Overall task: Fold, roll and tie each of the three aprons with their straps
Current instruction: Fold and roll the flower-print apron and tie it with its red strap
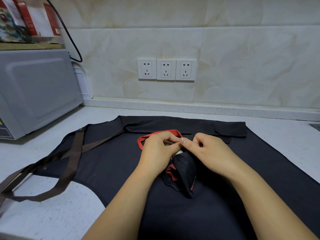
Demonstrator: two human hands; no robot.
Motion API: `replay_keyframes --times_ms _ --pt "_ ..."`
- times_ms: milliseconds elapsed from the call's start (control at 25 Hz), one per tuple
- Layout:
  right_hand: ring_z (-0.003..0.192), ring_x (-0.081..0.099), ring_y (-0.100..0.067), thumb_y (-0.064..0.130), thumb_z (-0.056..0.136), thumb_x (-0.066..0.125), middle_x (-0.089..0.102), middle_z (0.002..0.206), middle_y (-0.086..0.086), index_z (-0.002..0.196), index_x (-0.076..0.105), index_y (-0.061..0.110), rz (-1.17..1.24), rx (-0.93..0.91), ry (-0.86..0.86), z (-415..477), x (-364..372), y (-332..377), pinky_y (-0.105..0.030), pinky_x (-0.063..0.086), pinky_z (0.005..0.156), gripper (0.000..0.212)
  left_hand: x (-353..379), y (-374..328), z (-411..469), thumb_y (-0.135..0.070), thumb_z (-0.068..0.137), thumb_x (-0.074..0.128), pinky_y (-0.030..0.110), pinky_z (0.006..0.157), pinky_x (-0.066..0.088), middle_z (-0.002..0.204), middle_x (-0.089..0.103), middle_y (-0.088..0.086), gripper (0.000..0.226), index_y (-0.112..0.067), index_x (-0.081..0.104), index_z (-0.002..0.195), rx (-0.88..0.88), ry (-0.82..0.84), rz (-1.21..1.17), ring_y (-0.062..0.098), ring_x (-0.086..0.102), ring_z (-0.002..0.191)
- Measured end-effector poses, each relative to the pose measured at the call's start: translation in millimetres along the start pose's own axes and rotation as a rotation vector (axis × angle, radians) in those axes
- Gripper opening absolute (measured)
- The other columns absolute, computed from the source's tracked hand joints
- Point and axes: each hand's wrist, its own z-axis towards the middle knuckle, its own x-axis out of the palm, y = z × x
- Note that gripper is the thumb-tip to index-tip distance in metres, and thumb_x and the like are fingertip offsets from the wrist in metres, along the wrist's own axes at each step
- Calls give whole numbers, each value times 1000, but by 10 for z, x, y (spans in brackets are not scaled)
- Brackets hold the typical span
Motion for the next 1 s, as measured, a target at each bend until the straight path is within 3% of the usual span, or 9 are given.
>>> replay_keyframes --times_ms 160,320,400,560,760,880,1000 --pt "51 39 -4 50 93 51 46 55 11 65 46 19 50 2 36 33 -40 -48 -24 30 53 42 -2 -7 6 -19 80 79 15 55 43 65 70 -10 9 -20 74 72 -16 25 -63 -2 58 57" --pt "52 31 -11 37 92 60 36 54 6 61 46 17 566 141 20 119 28 -183 -26 28 53 39 -19 35 43 -20 79 80 13 57 45 74 73 -4 10 -18 74 70 -79 -47 -98 2 61 62" --pt "53 30 -13 31 91 63 35 55 2 59 44 17 669 182 -11 152 59 -231 -25 30 51 40 -34 68 83 -19 79 80 12 55 44 72 73 -5 10 -16 75 71 -134 -85 -123 0 59 59" --pt "51 32 -13 27 91 63 35 54 2 57 42 16 736 210 -30 184 104 -308 -23 33 47 41 -49 109 123 -17 81 78 12 52 43 70 72 -5 11 -11 74 73 -182 -60 -157 1 56 55" --pt "50 40 -14 33 93 60 39 55 1 59 42 16 784 226 63 173 95 -311 -28 43 50 41 -44 178 134 -37 94 58 23 66 40 76 59 -8 21 -22 59 79 -179 229 12 9 49 67" --pt "49 44 -16 43 93 56 41 55 -1 63 44 15 690 233 82 150 77 -247 -31 47 51 43 -7 138 96 -49 92 56 24 66 36 66 51 -14 33 -24 54 71 -141 245 37 6 46 63" --pt "45 44 -14 54 88 58 42 50 4 60 47 16 563 251 106 107 54 -184 -27 44 44 48 15 143 97 -45 93 59 27 62 34 59 47 -10 41 -21 48 61 -89 214 -15 10 42 58"
